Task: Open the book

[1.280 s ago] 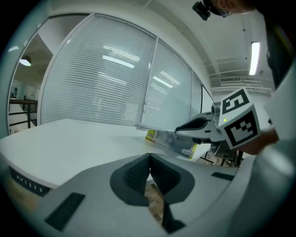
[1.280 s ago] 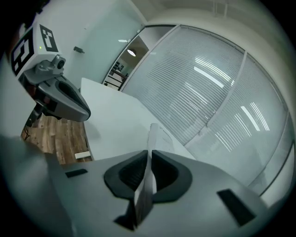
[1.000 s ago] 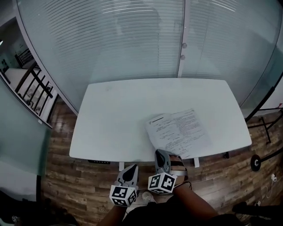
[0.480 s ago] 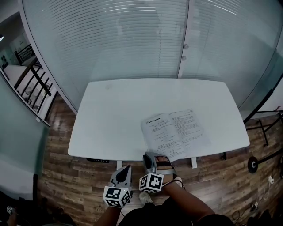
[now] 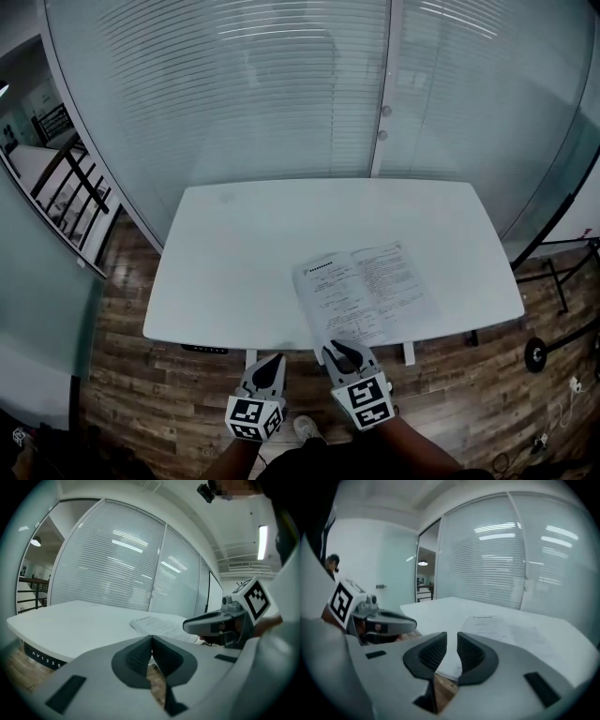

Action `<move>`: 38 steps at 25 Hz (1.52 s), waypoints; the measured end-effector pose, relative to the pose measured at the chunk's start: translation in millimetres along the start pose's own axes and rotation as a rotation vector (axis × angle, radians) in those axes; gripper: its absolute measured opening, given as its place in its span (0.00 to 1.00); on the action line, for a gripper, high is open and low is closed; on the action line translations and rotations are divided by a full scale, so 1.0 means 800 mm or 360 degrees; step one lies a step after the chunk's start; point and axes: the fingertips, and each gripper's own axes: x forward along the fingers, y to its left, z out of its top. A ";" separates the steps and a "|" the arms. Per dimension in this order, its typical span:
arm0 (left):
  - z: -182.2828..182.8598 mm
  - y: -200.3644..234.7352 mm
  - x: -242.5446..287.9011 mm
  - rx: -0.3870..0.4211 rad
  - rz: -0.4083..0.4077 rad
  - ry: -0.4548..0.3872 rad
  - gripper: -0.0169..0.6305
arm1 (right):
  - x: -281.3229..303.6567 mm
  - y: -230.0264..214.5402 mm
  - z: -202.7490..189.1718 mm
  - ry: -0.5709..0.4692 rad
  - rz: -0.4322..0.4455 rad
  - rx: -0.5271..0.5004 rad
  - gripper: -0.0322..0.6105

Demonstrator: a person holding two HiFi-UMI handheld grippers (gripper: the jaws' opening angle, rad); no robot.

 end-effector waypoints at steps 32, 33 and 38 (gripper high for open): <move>0.047 -0.190 0.095 0.0209 -0.0269 -0.0063 0.05 | -0.160 -0.208 0.002 -0.0288 -0.0356 0.0086 0.05; 0.047 -0.191 0.095 0.0211 -0.0270 -0.0063 0.05 | -0.161 -0.210 -0.001 -0.0283 -0.0360 0.0086 0.05; 0.036 -0.197 0.092 0.0214 -0.0279 -0.0034 0.05 | -0.166 -0.210 -0.010 -0.0269 -0.0367 0.0085 0.05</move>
